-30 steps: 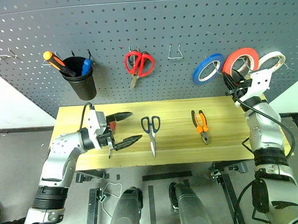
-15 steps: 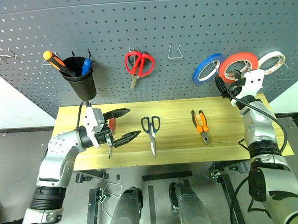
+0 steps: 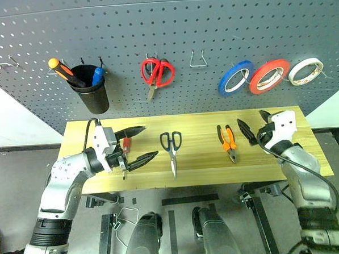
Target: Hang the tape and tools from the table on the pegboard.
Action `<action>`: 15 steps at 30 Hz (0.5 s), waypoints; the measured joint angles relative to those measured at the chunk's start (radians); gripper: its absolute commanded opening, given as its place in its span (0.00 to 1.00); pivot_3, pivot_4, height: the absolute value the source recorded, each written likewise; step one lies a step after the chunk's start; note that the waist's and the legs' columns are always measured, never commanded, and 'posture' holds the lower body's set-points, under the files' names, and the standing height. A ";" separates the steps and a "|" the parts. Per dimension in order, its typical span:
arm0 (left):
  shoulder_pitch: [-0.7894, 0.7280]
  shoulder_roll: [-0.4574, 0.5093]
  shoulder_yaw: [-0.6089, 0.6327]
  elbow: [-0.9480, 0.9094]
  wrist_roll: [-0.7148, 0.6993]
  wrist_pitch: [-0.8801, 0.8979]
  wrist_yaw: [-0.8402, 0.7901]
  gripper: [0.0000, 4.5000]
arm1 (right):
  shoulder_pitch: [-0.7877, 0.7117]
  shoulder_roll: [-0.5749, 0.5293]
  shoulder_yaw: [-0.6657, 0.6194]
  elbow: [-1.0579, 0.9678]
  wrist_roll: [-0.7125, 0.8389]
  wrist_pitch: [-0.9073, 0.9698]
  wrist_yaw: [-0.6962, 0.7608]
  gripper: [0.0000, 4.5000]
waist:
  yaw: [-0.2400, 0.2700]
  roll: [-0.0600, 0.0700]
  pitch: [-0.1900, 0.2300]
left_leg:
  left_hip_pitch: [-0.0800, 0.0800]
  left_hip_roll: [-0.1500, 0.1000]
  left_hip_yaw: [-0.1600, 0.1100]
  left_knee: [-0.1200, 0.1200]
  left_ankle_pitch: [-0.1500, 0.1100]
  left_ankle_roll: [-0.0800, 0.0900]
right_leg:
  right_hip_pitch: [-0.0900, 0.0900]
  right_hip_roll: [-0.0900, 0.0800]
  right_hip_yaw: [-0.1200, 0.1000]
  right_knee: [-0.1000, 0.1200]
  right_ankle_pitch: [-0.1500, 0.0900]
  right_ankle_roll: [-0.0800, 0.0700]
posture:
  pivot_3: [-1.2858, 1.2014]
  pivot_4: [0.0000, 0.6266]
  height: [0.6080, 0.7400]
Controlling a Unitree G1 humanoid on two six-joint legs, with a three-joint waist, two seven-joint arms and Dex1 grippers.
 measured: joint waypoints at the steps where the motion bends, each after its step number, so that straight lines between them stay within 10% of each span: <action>1: 0.008 0.001 0.003 0.000 0.000 0.011 0.011 1.00 | 0.021 0.021 0.004 -0.064 -0.001 0.041 -0.032 0.90 | -0.002 0.000 0.000 | 0.000 0.000 0.000 0.000 0.000 0.000 | 0.000 0.000 0.000 0.000 0.000 0.000 | 0.56 0.41 1.00; 15: 0.059 0.038 0.016 -0.055 0.000 0.076 0.063 1.00 | -0.198 0.203 0.159 -0.090 -0.167 0.404 -0.348 0.90 | -0.032 0.001 0.009 | -0.001 0.000 -0.001 -0.001 -0.001 0.001 | 0.000 0.000 -0.001 -0.004 0.000 -0.001 | 0.56 0.52 1.00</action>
